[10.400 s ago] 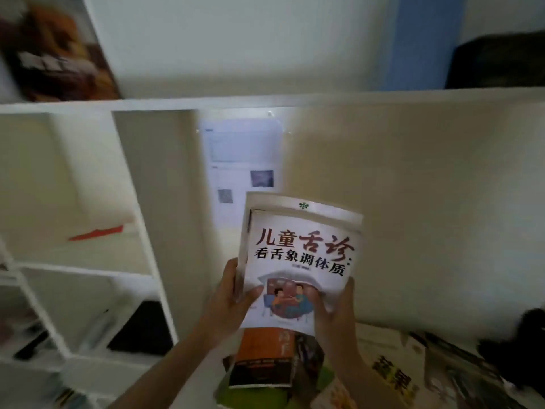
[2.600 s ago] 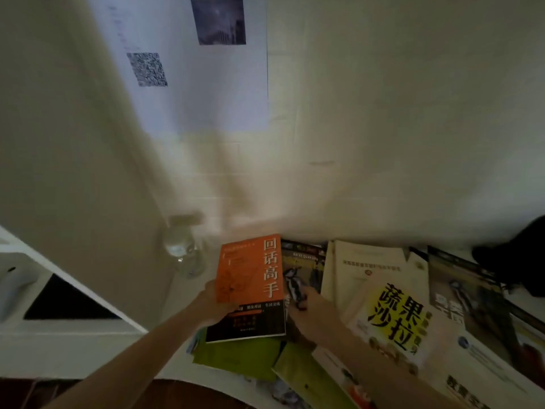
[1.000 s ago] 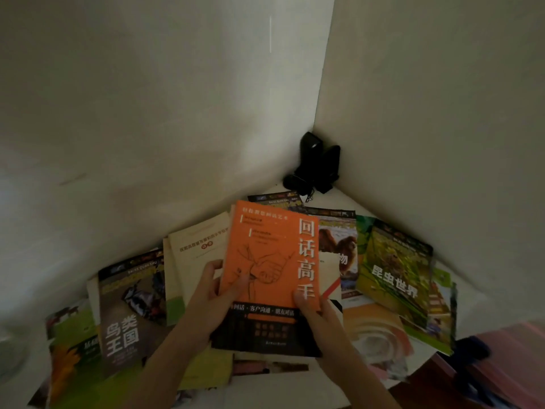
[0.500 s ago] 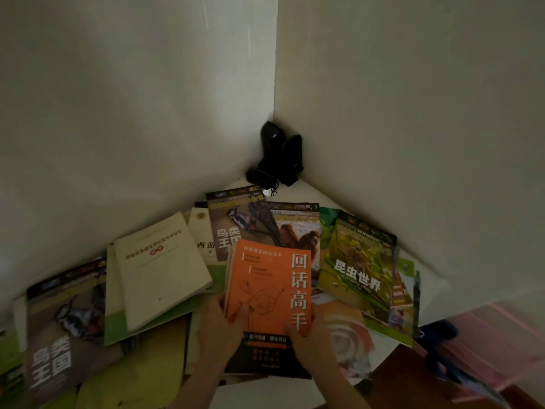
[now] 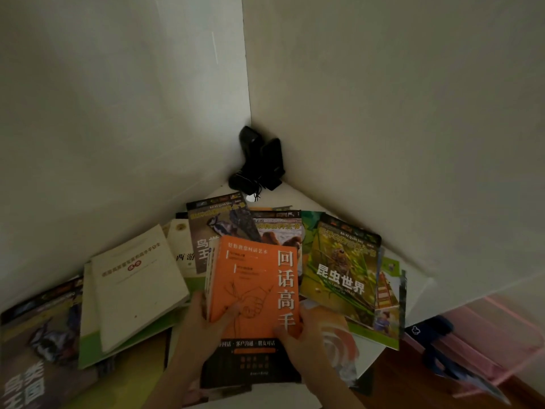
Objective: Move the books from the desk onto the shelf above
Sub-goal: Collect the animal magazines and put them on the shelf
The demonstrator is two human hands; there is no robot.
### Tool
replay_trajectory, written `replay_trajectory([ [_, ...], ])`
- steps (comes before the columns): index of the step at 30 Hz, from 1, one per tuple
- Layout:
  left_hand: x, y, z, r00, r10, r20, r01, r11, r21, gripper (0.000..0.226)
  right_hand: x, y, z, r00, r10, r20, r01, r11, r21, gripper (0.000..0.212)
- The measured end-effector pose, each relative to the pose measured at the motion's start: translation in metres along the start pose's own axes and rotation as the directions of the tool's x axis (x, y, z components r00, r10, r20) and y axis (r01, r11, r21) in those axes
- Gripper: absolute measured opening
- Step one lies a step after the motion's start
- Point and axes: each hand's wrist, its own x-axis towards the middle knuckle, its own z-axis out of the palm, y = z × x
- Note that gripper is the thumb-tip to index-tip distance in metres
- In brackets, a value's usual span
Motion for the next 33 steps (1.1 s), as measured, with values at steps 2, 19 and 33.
replay_trajectory([
  [2, 0.008, 0.012, -0.004, 1.0, -0.014, 0.015, 0.016, 0.992, -0.122, 0.055, 0.009, -0.016, -0.007, 0.992, -0.123, -0.03, 0.123, 0.992, -0.029, 0.035],
  [19, 0.111, 0.046, 0.023, 0.99, -0.119, 0.079, 0.122, 0.992, -0.031, 0.049, 0.07, 0.0, -0.17, 0.922, 0.08, -0.379, -0.231, 0.899, -0.372, 0.03],
  [33, 0.104, 0.04, 0.017, 0.99, -0.057, 0.13, 0.067, 0.995, -0.071, 0.038, 0.093, -0.007, -0.155, 0.832, 0.362, -0.42, -0.415, 0.909, -0.039, 0.043],
])
